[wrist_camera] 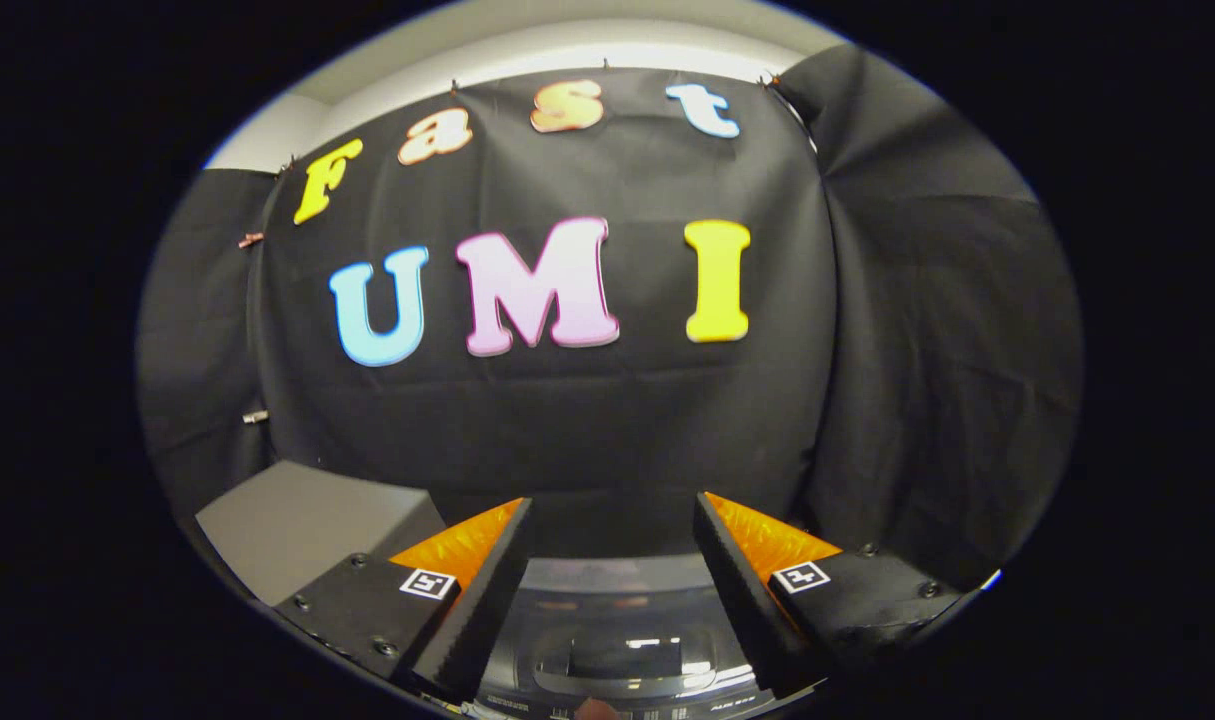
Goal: Put the clothes into the washing machine and then close the washing machine lid.
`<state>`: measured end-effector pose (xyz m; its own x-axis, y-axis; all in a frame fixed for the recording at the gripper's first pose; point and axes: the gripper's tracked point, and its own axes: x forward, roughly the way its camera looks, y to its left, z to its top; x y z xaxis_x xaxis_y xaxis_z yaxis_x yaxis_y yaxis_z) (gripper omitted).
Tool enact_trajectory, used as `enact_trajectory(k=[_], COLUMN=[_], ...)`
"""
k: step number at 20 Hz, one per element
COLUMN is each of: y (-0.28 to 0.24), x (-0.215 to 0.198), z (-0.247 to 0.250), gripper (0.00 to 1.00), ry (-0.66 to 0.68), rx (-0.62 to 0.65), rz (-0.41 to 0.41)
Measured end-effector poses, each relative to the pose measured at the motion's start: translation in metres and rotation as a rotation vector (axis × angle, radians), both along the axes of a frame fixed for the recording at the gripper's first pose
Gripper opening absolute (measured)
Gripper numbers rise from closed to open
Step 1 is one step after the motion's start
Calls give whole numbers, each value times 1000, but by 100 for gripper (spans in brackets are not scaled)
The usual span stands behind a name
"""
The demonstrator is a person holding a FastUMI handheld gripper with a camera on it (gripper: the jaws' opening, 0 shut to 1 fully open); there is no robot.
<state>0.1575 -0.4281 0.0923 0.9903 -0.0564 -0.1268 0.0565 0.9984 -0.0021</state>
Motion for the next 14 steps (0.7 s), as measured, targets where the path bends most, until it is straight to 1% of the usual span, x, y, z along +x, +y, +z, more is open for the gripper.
enact_trajectory(k=[3, 6, 9, 14], y=[6, 17, 21, 26], x=[-14, -27, -39, -54], z=[44, 82, 101, 111], gripper=[99, 99, 98, 98], ry=[-83, -161, -198, -217], rx=[-35, -14, 3, -12], rz=[11, 27, 41, 63])
